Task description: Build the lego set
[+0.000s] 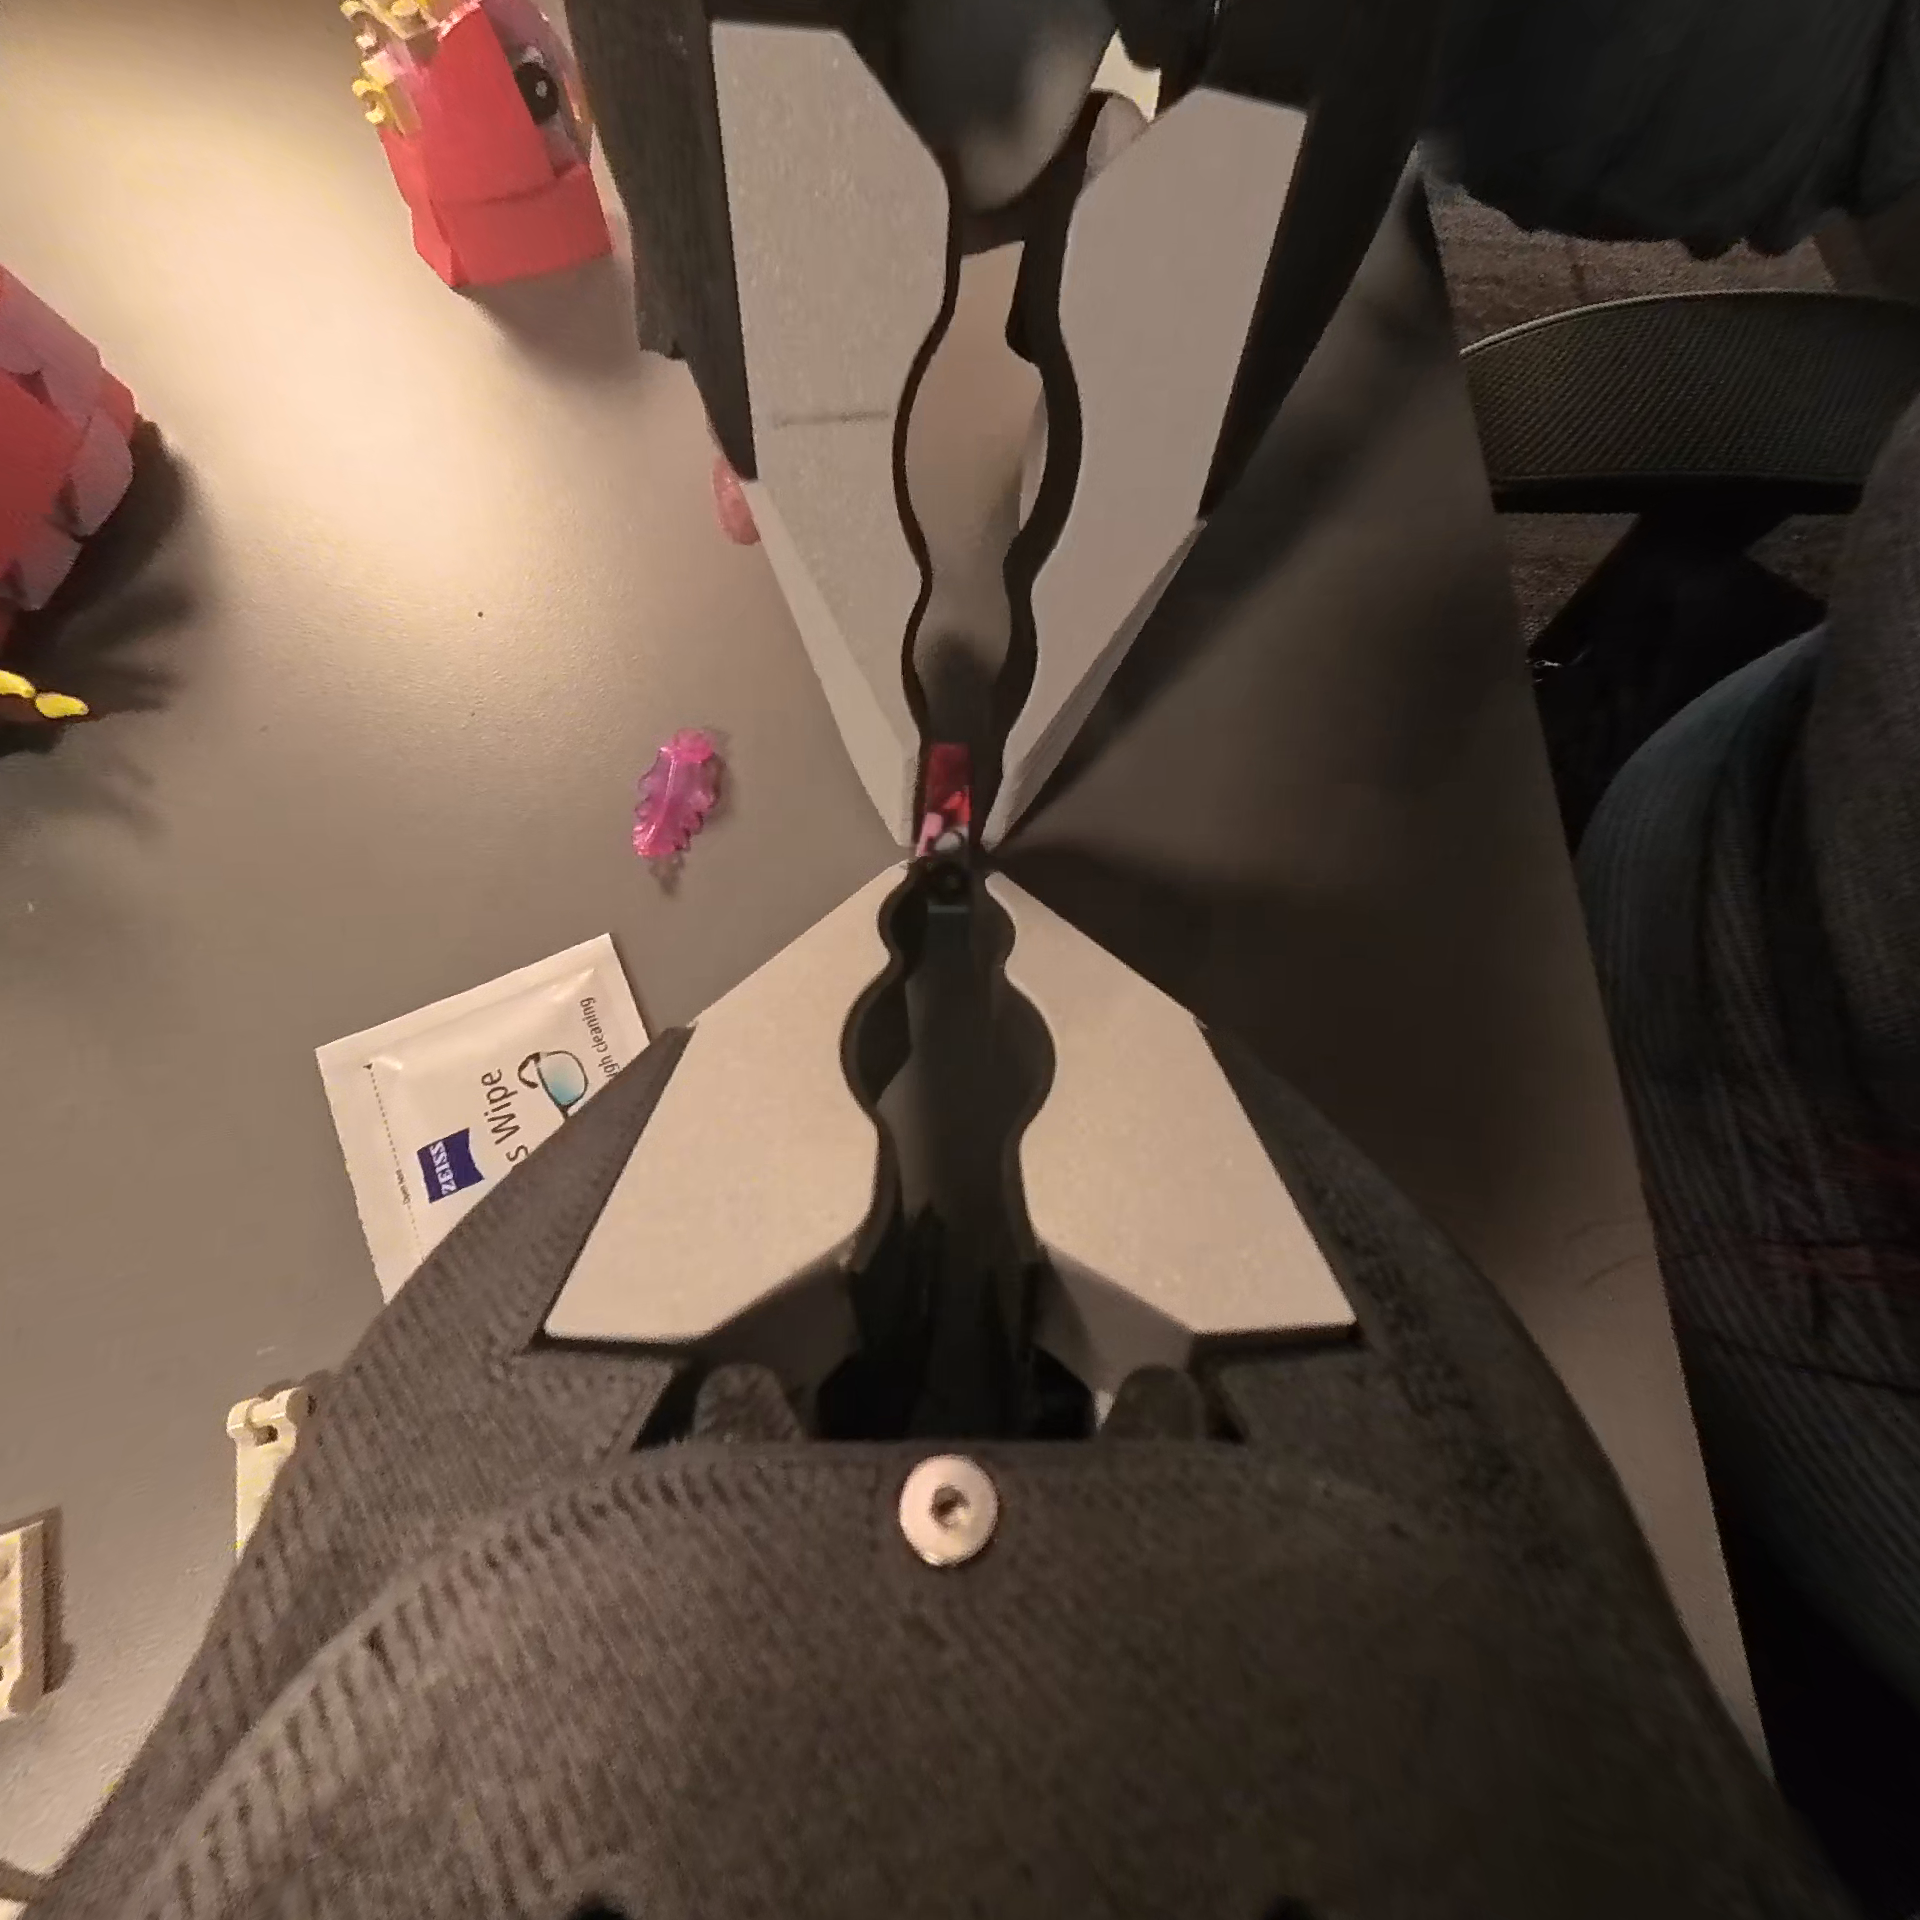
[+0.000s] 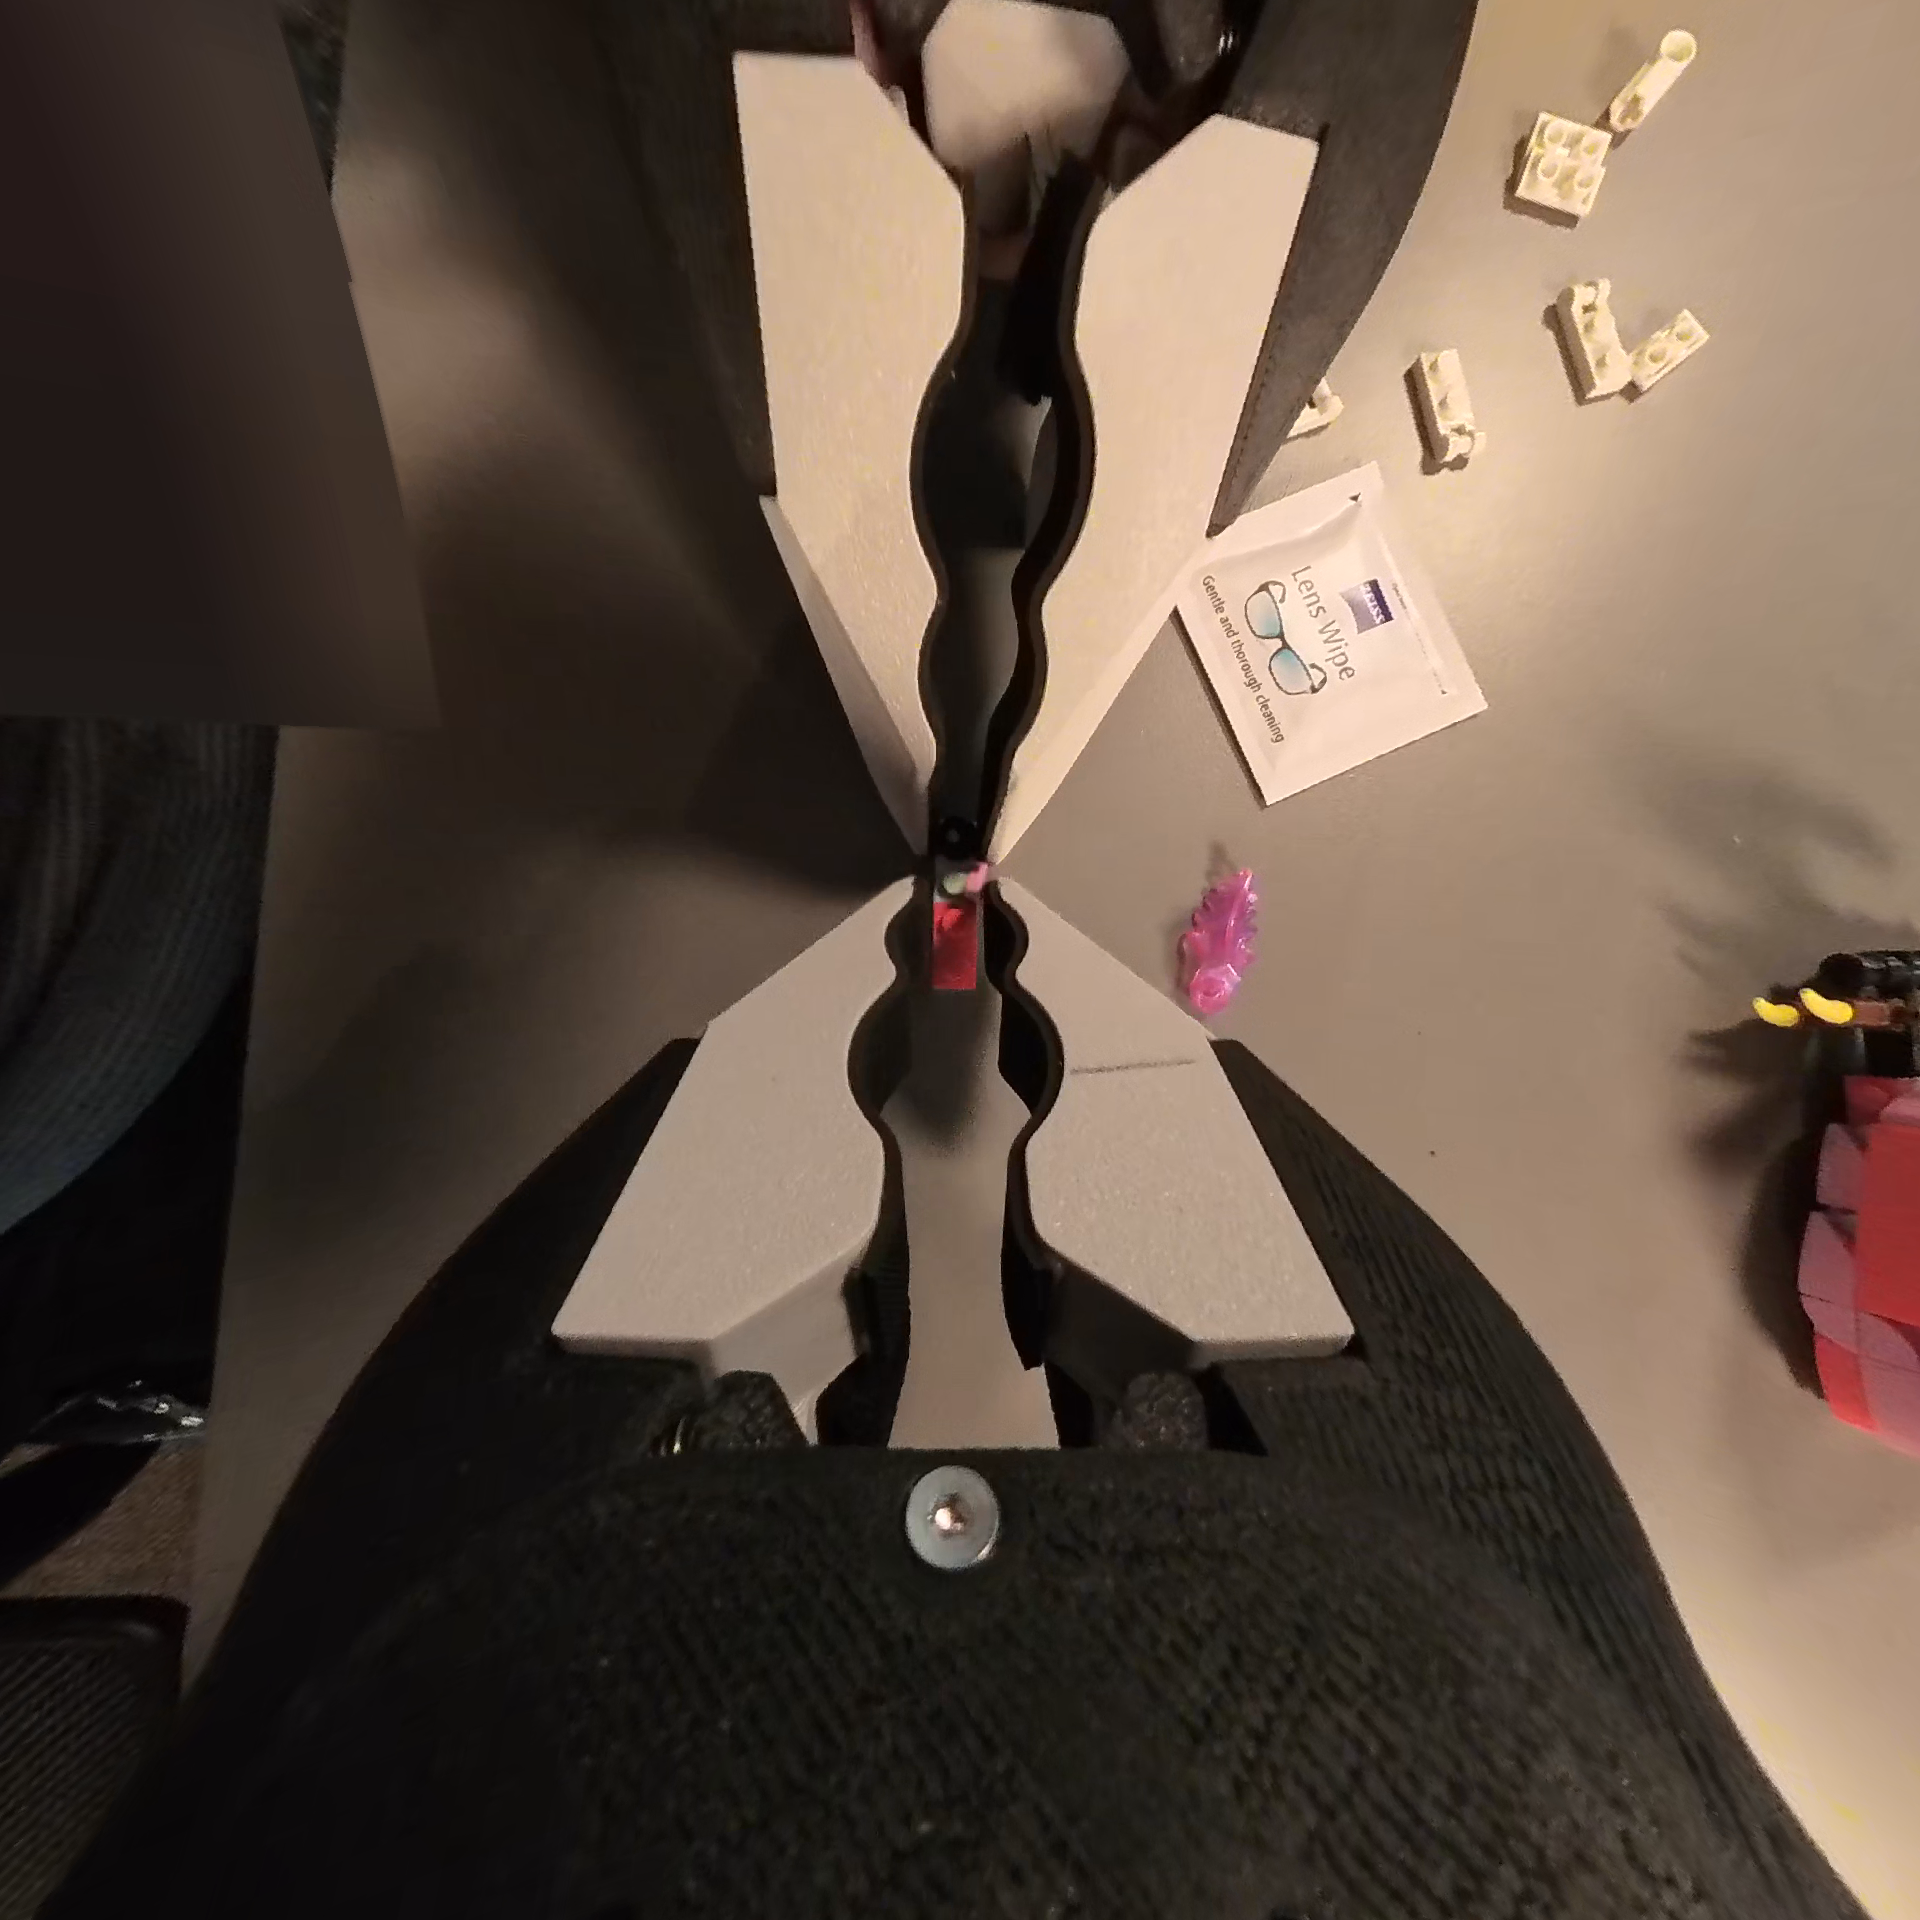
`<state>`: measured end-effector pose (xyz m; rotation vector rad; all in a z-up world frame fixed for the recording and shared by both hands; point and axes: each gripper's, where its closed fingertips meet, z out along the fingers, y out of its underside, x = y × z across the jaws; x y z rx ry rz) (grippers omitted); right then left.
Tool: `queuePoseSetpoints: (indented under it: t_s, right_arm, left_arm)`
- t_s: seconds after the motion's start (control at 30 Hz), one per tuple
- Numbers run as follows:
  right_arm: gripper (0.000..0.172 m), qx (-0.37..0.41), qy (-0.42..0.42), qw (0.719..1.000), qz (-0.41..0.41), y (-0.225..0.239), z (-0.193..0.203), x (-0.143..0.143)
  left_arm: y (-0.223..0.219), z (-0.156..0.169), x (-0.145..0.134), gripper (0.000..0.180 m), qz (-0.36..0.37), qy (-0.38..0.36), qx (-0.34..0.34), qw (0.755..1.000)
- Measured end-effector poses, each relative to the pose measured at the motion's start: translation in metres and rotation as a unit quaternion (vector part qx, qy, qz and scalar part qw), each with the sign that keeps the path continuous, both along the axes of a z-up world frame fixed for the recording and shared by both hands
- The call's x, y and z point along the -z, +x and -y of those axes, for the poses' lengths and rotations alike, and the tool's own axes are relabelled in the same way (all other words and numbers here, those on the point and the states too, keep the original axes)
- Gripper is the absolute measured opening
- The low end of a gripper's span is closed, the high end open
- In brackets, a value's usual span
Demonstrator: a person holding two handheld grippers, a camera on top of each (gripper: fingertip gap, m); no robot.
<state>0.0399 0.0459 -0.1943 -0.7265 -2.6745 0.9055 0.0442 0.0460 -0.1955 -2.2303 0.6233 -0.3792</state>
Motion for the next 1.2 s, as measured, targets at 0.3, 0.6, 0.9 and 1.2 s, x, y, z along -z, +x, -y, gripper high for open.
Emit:
queuePoseSetpoints:
  t_s: [0.3, 0.6, 0.9, 1.2]
  right_arm:
    - [0.008, 0.0, -0.001, 1.0, -0.01, 0.002, 0.001, -0.004]
    - [0.014, 0.005, 0.0, 1.0, -0.022, 0.003, 0.001, -0.007]
    - [0.04, -0.008, 0.127, 0.962, -0.243, -0.003, -0.005, -0.017]
    - [0.026, -0.073, 0.304, 0.844, -0.436, -0.006, 0.004, -0.026]
  left_arm:
    - [0.0, 0.0, 0.0, 0.007, -0.001, 0.0, 0.0, 1.0]
    - [0.0, 0.0, 0.0, 0.007, -0.001, 0.001, -0.002, 1.0]
    - [-0.003, -0.004, -0.003, 0.007, 0.025, -0.008, -0.039, 0.999]
    - [-0.012, -0.005, -0.024, 0.006, 0.058, 0.019, -0.069, 0.996]
